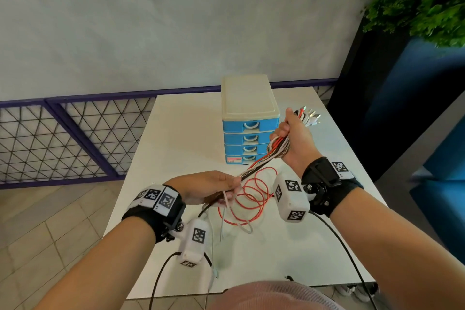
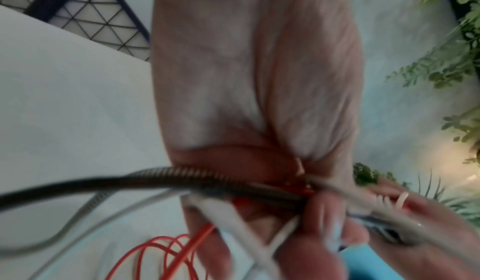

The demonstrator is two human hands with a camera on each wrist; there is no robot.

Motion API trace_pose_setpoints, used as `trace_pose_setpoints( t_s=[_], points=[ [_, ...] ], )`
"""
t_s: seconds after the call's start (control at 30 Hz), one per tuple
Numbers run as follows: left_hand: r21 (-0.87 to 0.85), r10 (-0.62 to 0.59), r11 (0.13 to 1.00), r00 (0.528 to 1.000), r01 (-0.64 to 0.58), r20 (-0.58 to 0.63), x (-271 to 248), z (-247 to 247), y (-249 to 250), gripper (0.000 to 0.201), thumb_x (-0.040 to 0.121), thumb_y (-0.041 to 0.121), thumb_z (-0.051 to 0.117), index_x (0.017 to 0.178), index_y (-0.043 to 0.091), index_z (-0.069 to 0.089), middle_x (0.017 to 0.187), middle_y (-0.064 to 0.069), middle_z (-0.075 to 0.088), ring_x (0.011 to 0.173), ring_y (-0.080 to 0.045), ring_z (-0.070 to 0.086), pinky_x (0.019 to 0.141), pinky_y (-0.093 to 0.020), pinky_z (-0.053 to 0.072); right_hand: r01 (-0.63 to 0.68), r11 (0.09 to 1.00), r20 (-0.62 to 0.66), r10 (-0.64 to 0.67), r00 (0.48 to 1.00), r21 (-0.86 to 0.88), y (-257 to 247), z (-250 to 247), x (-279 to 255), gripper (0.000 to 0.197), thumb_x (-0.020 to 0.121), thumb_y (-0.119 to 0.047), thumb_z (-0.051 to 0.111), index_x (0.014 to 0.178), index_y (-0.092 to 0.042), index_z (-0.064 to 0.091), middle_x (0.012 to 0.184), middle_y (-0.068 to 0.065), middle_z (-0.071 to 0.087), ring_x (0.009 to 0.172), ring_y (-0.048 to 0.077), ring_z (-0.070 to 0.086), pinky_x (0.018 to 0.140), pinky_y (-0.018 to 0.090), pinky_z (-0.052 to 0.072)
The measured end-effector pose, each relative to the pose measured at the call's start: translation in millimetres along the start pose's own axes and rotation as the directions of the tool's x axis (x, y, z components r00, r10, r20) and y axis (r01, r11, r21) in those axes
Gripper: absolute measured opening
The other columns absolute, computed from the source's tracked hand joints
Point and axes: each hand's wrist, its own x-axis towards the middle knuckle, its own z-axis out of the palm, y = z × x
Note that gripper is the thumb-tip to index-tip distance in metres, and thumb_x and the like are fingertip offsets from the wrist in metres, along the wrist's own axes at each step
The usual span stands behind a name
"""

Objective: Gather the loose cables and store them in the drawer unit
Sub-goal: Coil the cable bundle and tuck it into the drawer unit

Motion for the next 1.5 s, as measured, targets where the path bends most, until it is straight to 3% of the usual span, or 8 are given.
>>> trace_pose_setpoints(
  t_s=[0.23, 0.4, 0.5, 0.63, 0.93, 1.1, 1.23, 1.5],
  points=[
    [-0.004, 0.094, 0.996, 0.995, -0.094, -0.028, -2, -18, -9, 0.014, 0.092, 0.018, 0.055, 0.092, 0.008, 0.065, 0.094, -0.005, 0.071, 0.089, -0.011, 0.063, 0.085, -0.018, 0.049, 0.069, 0.997, -0.120, -0.066, 0.991, 0.023, -7, -6, 8, 0.038, 0.094, -0.033, 0.059, 0.063, -0.019, 0.042, 0.047, -0.006, 0.037, 0.039, 0.007, 0.040, 0.047, 0.023, 0.042],
    [0.233, 0.086, 0.971, 0.991, -0.060, -0.100, 1, -18, -2, 0.012, 0.092, 0.004, 0.054, 0.092, 0.015, 0.061, 0.080, 0.001, 0.070, 0.080, -0.010, 0.065, 0.072, -0.018, 0.051, 0.070, 0.995, -0.119, -0.061, 0.991, 0.074, -10, -6, 13, 0.036, 0.094, -0.032, 0.059, 0.065, -0.019, 0.042, 0.048, -0.007, 0.038, 0.041, 0.007, 0.040, 0.048, 0.024, 0.043],
    [0.612, 0.111, 0.791, 0.983, 0.001, -0.145, 6, -19, 1, 0.011, 0.081, 0.010, 0.058, 0.081, 0.021, 0.055, 0.070, 0.008, 0.058, 0.063, -0.007, 0.052, 0.063, -0.018, 0.044, 0.070, 0.995, -0.111, -0.063, 0.992, 0.064, -6, -7, 14, 0.036, 0.094, -0.033, 0.059, 0.065, -0.020, 0.043, 0.048, -0.007, 0.037, 0.040, 0.007, 0.040, 0.046, 0.023, 0.043],
    [0.861, 0.066, 0.386, 0.921, 0.331, -0.384, 7, -32, -20, 0.018, 0.073, 0.011, 0.048, 0.067, 0.027, 0.053, 0.068, 0.011, 0.058, 0.080, -0.013, 0.056, 0.090, -0.038, 0.031, 0.098, 0.993, -0.134, -0.087, 0.987, 0.073, -17, -9, 21, 0.035, 0.094, -0.033, 0.058, 0.066, -0.021, 0.040, 0.050, -0.007, 0.037, 0.043, 0.008, 0.038, 0.050, 0.024, 0.042],
    [0.821, 0.021, 0.201, 0.835, 0.535, -0.549, -13, -62, -58, 0.016, 0.087, 0.029, 0.036, 0.089, 0.032, 0.052, 0.083, 0.008, 0.056, 0.113, -0.020, 0.047, 0.106, -0.068, -0.013, 0.153, 0.988, -0.107, -0.149, 0.983, 0.036, -37, 1, 23, 0.036, 0.094, -0.036, 0.057, 0.065, -0.022, 0.039, 0.054, -0.007, 0.034, 0.046, 0.009, 0.035, 0.053, 0.023, 0.039],
    [0.765, -0.055, 0.362, 0.832, 0.532, -0.552, -25, -76, -75, 0.016, 0.089, 0.020, 0.039, 0.086, 0.030, 0.051, 0.101, 0.003, 0.067, 0.107, -0.019, 0.055, 0.112, -0.062, -0.007, 0.204, 0.978, -0.079, -0.201, 0.976, 0.043, -51, 5, 17, 0.034, 0.095, -0.032, 0.058, 0.067, -0.021, 0.042, 0.051, -0.008, 0.032, 0.041, 0.006, 0.033, 0.044, 0.020, 0.038],
    [0.718, -0.124, 0.565, 0.902, 0.407, -0.414, -16, -80, -54, 0.057, 0.085, 0.000, 0.046, 0.135, 0.026, 0.038, 0.144, -0.002, 0.040, 0.129, -0.022, 0.043, 0.106, -0.032, 0.032, 0.204, 0.974, -0.006, -0.206, 0.979, -0.093, -31, 16, 10, 0.040, 0.097, -0.029, 0.055, 0.062, -0.021, 0.038, 0.043, -0.008, 0.032, 0.036, 0.007, 0.033, 0.043, 0.023, 0.035],
    [0.564, 0.512, 0.774, 0.809, -0.289, -0.288, 7, 7, 50, 0.038, 0.103, 0.034, 0.023, 0.125, 0.027, 0.053, 0.128, 0.007, 0.056, 0.110, 0.016, 0.049, 0.094, -0.003, 0.030, 0.238, 0.888, 0.155, -0.191, 0.969, -0.393, 14, 34, -21, 0.048, 0.096, -0.032, 0.057, 0.054, -0.015, 0.040, 0.039, 0.000, 0.042, 0.034, 0.016, 0.044, 0.041, 0.026, 0.042]
  ],
)
